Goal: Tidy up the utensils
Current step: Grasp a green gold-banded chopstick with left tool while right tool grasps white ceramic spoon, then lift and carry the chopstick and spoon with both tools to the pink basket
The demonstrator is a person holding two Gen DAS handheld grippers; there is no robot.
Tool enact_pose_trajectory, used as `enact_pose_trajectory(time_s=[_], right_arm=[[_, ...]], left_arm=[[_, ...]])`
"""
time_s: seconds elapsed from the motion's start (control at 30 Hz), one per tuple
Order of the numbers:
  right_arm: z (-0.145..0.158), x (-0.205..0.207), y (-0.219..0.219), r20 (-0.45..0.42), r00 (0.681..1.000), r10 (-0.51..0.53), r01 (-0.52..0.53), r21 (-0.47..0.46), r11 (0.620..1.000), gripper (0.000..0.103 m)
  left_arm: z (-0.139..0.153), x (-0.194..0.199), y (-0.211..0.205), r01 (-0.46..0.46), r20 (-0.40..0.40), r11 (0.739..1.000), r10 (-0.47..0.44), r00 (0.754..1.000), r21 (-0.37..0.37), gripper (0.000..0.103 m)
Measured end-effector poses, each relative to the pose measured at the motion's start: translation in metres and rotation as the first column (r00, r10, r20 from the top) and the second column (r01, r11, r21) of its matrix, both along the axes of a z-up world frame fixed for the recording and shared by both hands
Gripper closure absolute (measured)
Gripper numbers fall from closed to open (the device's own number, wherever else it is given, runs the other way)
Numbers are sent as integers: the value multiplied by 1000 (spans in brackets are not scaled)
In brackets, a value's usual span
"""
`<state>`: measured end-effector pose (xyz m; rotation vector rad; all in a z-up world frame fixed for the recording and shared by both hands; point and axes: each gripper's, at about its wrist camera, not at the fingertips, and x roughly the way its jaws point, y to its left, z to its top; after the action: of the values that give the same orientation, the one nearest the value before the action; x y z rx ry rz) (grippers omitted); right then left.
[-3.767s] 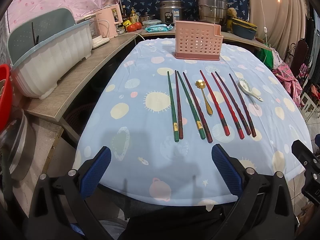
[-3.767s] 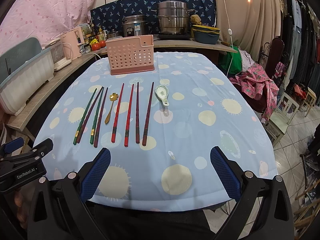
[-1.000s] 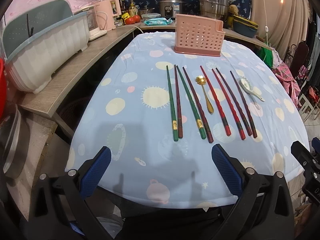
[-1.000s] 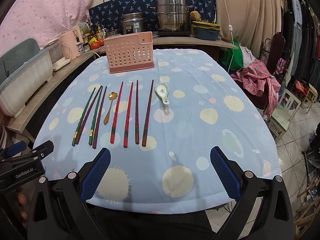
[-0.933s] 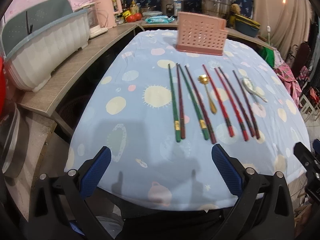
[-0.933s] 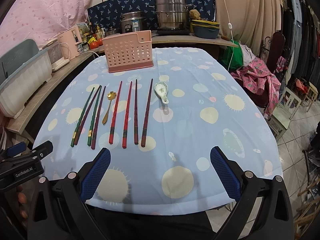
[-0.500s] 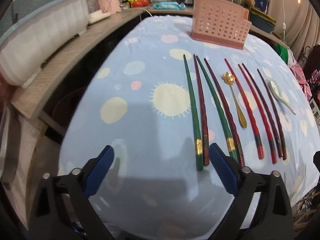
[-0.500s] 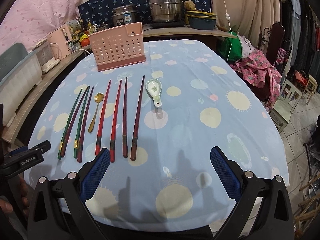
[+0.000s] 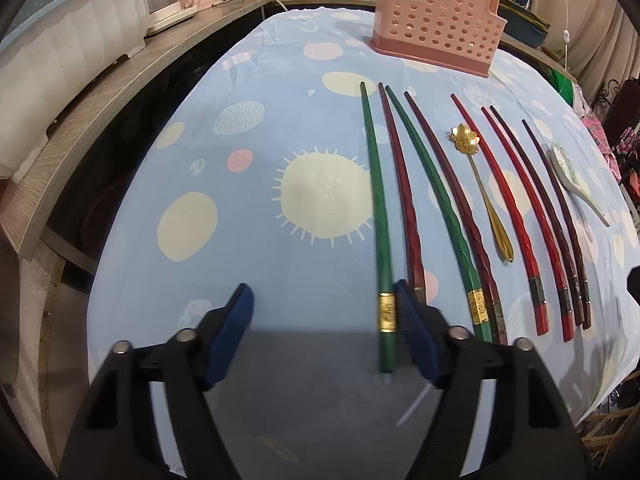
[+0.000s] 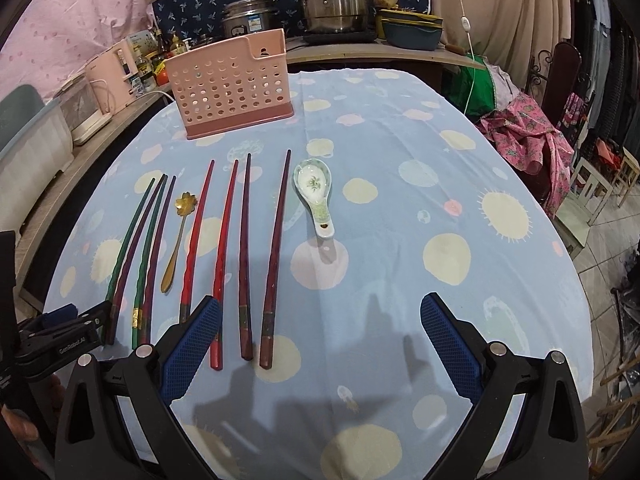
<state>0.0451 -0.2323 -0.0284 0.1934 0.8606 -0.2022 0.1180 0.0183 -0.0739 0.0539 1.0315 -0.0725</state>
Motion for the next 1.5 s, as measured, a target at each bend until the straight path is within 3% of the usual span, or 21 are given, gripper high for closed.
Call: enact_pose_trajectory(time_s=[0.03, 0.1, 0.27, 0.43, 0.53, 0.63, 1.03, 1.5], right_arm=[[0, 2, -1, 2, 1000, 2, -2, 1, 1000, 8], [1, 7, -4, 5, 1000, 4, -4, 0, 1000, 13], [7, 26, -15, 24, 1000, 7, -7, 12, 1000, 31], [3, 55, -30, 18, 1000, 15, -17, 79, 997, 66], [-4, 70, -35, 11, 1000, 24, -25, 108, 994, 79], [-12, 81, -39, 2, 1000, 20, -20, 125, 992, 86], [-44, 87, -40, -59, 997, 42, -29, 210, 977, 93], [-44, 68, -34, -37, 999, 36, -28, 191, 981, 93]], left_arm=[[1, 1, 1, 4, 2, 1000, -4, 1000, -7, 49], [4, 1, 2, 20, 3, 999, -19, 1000, -31, 72], [5, 0, 0, 42, -8, 996, -43, 999, -79, 93], [3, 1, -3, 33, -12, 996, -34, 999, -87, 94], [3, 2, -3, 30, -17, 996, -32, 999, -88, 94], [3, 3, -4, 33, -23, 996, -35, 999, -84, 94], [2, 3, -5, 34, -18, 996, -35, 999, -78, 94], [3, -6, -3, 38, 5, 994, -38, 999, -102, 94]])
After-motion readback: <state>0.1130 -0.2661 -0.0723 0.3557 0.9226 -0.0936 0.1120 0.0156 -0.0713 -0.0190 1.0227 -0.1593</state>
